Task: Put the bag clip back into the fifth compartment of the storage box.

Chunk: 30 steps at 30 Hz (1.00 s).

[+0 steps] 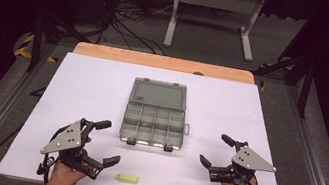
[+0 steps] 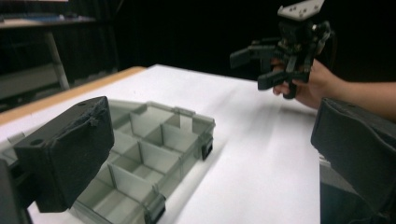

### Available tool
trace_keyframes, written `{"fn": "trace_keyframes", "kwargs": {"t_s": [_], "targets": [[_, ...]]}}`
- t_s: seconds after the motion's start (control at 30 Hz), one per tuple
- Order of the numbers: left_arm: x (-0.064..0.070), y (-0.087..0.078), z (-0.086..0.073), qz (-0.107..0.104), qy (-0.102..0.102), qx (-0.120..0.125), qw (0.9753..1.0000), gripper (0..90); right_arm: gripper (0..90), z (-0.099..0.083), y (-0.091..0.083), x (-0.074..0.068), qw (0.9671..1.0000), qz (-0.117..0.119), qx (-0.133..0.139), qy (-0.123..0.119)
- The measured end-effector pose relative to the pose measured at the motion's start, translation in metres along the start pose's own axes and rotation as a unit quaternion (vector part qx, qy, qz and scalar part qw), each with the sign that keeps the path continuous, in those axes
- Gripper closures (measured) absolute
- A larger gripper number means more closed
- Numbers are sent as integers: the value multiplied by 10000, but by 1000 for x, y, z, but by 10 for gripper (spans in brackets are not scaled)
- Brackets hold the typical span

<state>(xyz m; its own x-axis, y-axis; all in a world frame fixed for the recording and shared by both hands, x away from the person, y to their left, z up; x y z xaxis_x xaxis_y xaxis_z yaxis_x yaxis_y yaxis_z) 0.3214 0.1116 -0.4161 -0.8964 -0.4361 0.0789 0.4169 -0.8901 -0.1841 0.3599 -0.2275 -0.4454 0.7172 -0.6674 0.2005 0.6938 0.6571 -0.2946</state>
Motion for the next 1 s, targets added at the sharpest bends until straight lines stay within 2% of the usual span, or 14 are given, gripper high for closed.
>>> {"fn": "trace_keyframes", "kwargs": {"t_s": [0.03, 0.17, 0.27, 0.37, 0.4, 0.43, 0.57, 0.7, 0.73, 0.8, 0.83, 0.9, 0.93, 1.0], "targets": [[0, 0, 0, 0, 0, 0, 10000, 12, 44, 0, 0, 0, 10000, 0, 0, 0], [10, 10, -5, -62, 136, -623, 9979, 18, 39, -1, 0, 0, 10000, 21, 0, 94], [14, 14, -7, -68, 115, -855, 9963, 18, 39, 0, -1, 1, 9999, 20, 6, 101], [20, 20, -10, 26, 295, -1330, 9907, 27, 39, 0, -1, 1, 10000, 34, 16, 82], [23, 22, -11, 55, 360, -1546, 9873, 27, 39, 0, -1, 1, 10000, 45, 13, 80], [23, 22, -11, 55, 360, -1546, 9873, 32, 39, 0, -1, 1, 10000, 45, 13, 80], [30, 29, -18, -109, 315, -2079, 9776, 42, 39, 0, -1, -1, 9999, 86, -12, 90], [31, 32, -25, -265, 402, -2461, 9680, 51, 40, -1, 0, -2, 9999, 141, -47, 76], [31, 32, -25, -265, 402, -2461, 9680, 57, 40, -1, 0, -2, 9999, 141, -47, 76], [32, 33, -30, -428, 400, -2718, 9606, 58, 40, -1, 0, -2, 9998, 172, -64, 74], [31, 33, -32, -402, 420, -2817, 9577, 63, 40, -2, 1, -3, 9998, 174, -82, 65], [31, 34, -36, -444, 442, -2922, 9543, 65, 40, -2, 1, -3, 9998, 187, -92, 65], [31, 34, -36, -444, 442, -2922, 9543, 66, 40, -2, 1, -3, 9998, 187, -92, 65], [31, 35, -40, -486, 427, -3084, 9491, 66, 40, -2, 1, -3, 9997, 201, -98, 44]]}}
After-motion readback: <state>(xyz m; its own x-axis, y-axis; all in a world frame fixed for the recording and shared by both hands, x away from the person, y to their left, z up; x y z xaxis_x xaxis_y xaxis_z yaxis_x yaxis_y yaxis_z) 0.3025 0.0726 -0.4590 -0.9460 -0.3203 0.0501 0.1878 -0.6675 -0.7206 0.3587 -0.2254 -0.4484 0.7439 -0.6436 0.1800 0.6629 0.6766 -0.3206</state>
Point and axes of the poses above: each handheld gripper's, and its own axes: y roughly forward along the jaws, z roughly out of its top, x roughly to its right, the point moved 7 cm from there along y, roughly forward along the jaws, and after that the axes turned 4 degrees about -y, right-handed, at the moved point
